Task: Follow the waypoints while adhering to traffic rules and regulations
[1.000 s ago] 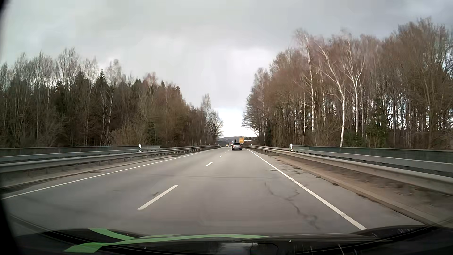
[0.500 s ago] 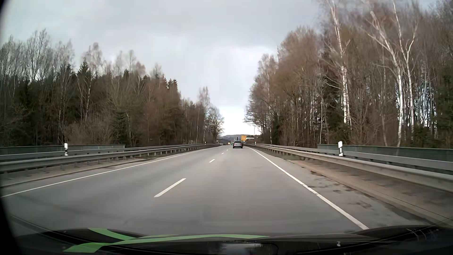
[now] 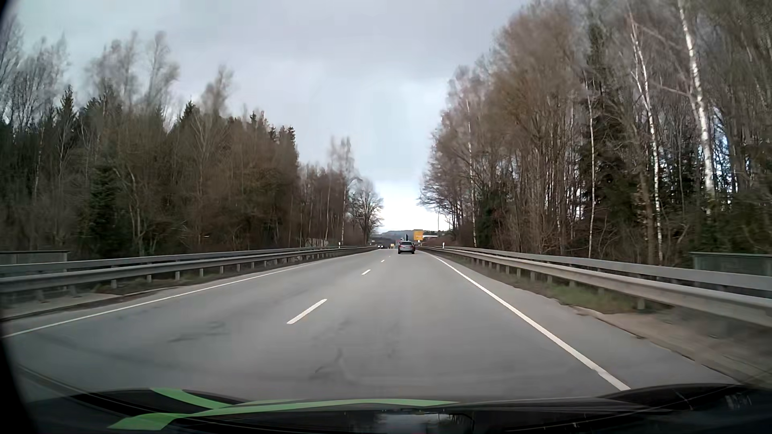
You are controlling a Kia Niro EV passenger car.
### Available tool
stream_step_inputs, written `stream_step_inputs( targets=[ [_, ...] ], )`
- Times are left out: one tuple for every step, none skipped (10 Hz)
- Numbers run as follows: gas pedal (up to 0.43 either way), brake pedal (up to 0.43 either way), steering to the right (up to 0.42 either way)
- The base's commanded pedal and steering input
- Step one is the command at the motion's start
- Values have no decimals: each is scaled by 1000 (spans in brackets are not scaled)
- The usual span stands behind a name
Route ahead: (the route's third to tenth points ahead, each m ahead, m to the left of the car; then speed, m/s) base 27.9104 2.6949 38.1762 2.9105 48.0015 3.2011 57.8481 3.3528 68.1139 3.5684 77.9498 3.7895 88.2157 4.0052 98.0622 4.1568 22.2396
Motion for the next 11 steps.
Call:
stream_step_inputs(
  targets=[
    [169,0,-3],
    [169,0,-3],
    [177,0,-3],
    [177,0,-3],
    [177,0,-3],
    [177,0,-3],
    [177,0,-3],
    [177,0,-3],
    [177,0,-3],
    [177,0,-3],
    [177,0,-3]
  ],
)
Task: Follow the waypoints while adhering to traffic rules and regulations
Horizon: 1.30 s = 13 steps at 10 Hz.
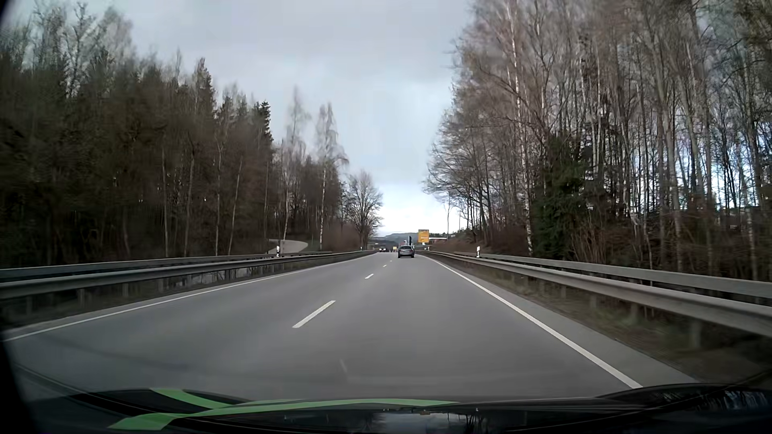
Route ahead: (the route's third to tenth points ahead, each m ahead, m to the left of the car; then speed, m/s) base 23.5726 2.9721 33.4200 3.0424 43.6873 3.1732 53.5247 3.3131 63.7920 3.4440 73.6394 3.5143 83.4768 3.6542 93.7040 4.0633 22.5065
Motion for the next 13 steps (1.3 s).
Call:
stream_step_inputs(
  targets=[
    [177,0,-3],
    [177,0,-3],
    [177,0,-3],
    [177,0,-3],
    [177,0,-3],
    [177,0,-3],
    [197,0,-3],
    [197,0,-3],
    [197,0,-3],
    [197,0,-3],
    [197,0,-3],
    [197,0,-3],
    [197,0,-4]
  ],
)
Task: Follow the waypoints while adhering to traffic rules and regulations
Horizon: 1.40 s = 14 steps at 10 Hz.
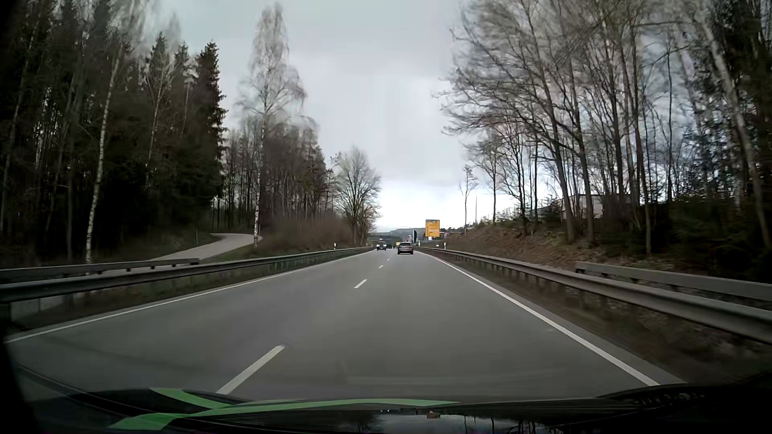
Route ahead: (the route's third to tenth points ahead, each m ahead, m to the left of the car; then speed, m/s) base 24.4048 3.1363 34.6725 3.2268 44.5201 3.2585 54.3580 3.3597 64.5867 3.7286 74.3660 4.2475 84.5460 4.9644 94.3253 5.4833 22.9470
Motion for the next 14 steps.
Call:
stream_step_inputs(
  targets=[
    [197,0,-4],
    [197,0,-3],
    [197,0,-3],
    [197,0,-3],
    [197,0,-3],
    [197,0,-3],
    [197,0,-3],
    [197,0,-3],
    [197,0,-3],
    [197,0,-3],
    [197,0,-3],
    [197,0,-3],
    [197,0,-3],
    [197,0,-5]
  ],
)
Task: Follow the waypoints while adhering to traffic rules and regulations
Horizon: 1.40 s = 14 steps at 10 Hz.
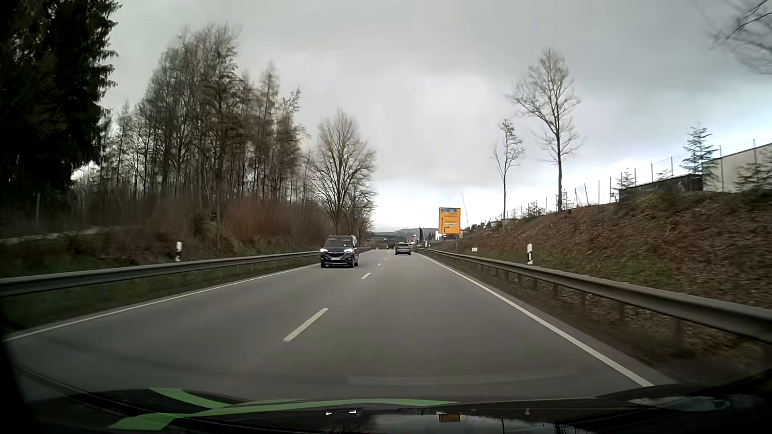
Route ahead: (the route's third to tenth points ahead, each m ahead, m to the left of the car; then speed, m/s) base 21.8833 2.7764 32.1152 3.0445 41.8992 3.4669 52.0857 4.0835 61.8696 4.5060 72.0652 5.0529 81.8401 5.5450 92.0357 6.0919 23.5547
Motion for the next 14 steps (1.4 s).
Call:
stream_step_inputs(
  targets=[
    [197,0,-5],
    [197,0,-6],
    [197,0,-7],
    [197,0,-8],
    [197,0,-8],
    [197,0,-9],
    [197,0,-9],
    [197,0,-9],
    [197,0,-8],
    [197,0,-8],
    [189,0,-7],
    [189,0,-6],
    [189,0,-5],
    [189,0,-5]
  ],
)
